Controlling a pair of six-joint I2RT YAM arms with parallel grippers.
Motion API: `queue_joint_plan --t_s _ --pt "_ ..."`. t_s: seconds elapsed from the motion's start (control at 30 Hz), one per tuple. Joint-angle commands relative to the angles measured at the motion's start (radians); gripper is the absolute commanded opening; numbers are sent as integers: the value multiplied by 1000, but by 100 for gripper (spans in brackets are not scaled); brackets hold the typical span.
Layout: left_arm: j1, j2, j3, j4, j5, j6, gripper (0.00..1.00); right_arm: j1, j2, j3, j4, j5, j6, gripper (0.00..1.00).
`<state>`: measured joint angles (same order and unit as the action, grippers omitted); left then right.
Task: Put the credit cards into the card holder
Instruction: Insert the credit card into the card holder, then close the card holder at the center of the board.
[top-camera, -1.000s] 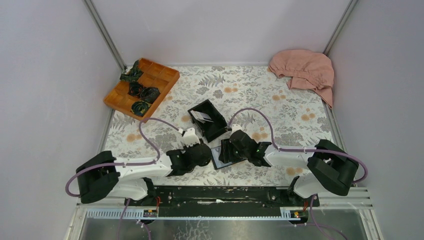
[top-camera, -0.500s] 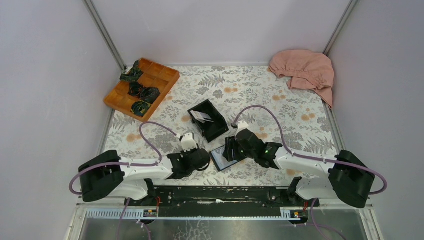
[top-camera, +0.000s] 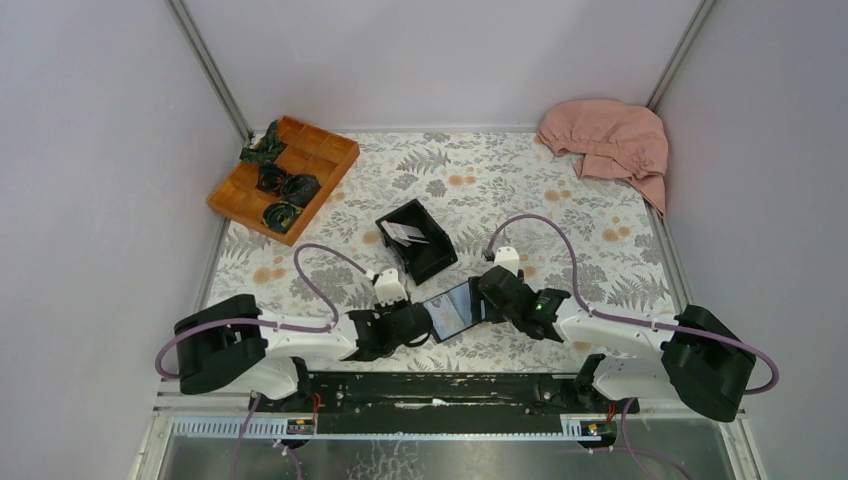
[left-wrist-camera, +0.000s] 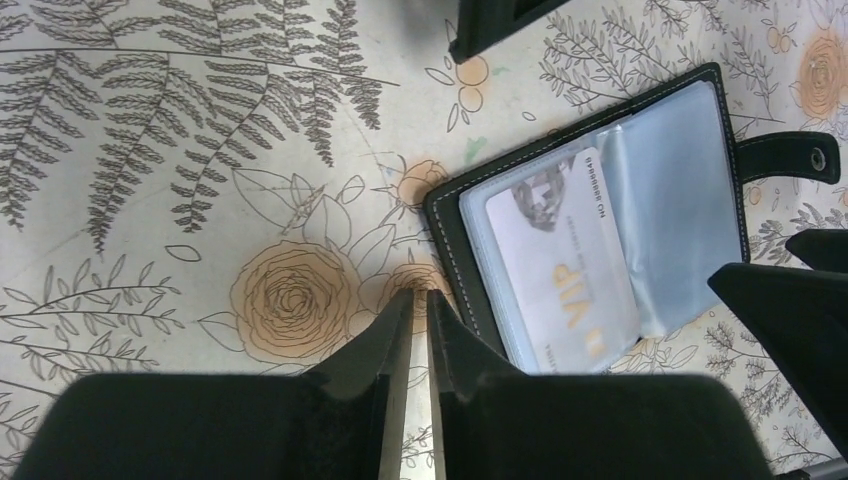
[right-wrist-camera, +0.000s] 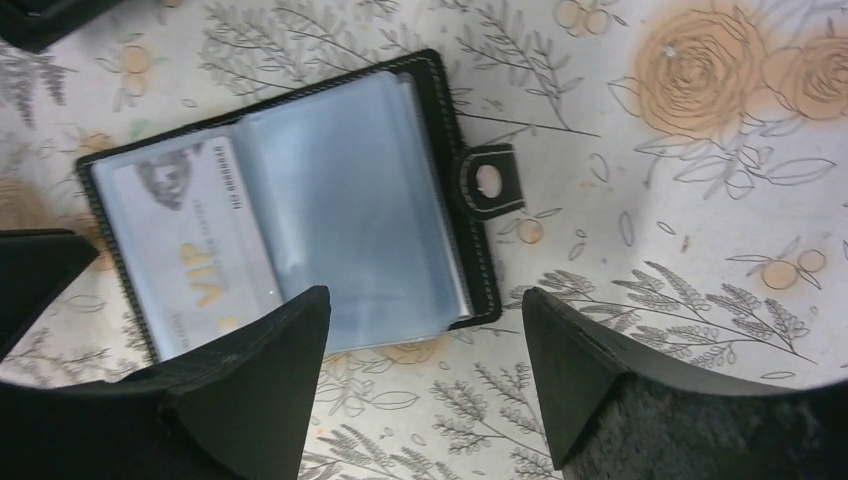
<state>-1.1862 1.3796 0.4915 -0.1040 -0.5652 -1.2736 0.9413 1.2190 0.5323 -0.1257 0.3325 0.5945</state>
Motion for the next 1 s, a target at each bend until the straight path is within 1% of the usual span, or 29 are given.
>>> queue_joint_plan --t_s 0.0,0.2,0.43,0.8,0.97 --pt "-34 66 -9 -28 34 -15 17 -39 5 -28 24 42 17 78" --pt "-61 105 -17 4 36 -40 17 -134 8 -100 120 -100 23 78" --pt "-66 112 -15 27 17 -47 17 -174 -25 -184 214 -255 91 79" --pt "-67 100 -21 23 -10 -48 18 -186 -194 -333 377 -402 219 76" --pt "-66 108 -10 18 -13 -44 18 -185 -243 -360 396 -414 236 75"
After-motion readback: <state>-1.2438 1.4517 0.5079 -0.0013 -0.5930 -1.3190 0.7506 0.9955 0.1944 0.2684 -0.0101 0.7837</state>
